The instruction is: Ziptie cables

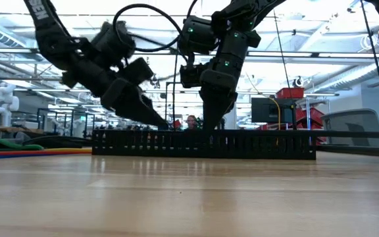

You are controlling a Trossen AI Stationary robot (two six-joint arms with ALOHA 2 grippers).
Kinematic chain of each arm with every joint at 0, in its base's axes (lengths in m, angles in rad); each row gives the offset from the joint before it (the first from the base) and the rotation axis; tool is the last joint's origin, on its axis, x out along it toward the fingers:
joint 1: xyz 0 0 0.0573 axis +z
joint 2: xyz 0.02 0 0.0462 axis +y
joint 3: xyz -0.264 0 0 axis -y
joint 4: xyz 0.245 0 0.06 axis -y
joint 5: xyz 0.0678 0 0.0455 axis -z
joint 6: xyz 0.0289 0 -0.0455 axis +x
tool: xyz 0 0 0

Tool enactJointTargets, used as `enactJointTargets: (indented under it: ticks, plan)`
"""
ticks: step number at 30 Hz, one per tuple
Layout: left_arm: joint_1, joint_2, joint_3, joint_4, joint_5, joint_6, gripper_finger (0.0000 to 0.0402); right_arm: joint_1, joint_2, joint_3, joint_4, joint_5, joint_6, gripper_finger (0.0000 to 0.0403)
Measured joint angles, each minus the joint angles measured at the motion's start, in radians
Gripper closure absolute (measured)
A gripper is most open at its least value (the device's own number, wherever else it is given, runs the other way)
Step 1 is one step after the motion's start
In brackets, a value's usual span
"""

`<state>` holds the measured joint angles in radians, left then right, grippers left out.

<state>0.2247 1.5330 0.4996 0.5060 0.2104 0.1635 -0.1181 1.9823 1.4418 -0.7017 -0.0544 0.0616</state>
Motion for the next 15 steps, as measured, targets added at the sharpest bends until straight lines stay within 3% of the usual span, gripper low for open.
enactJointTargets:
  ticks: [7,15]
  plan:
    - [0.021,0.109,0.073,0.004,0.153,-0.019,0.0004,0.000,0.000,0.000,0.001,0.000,-0.002,0.0156]
    - [0.004,0.188,0.113,0.010,0.162,-0.027,0.0004,0.000,0.000,0.000,0.005,0.000,-0.003,0.0156]
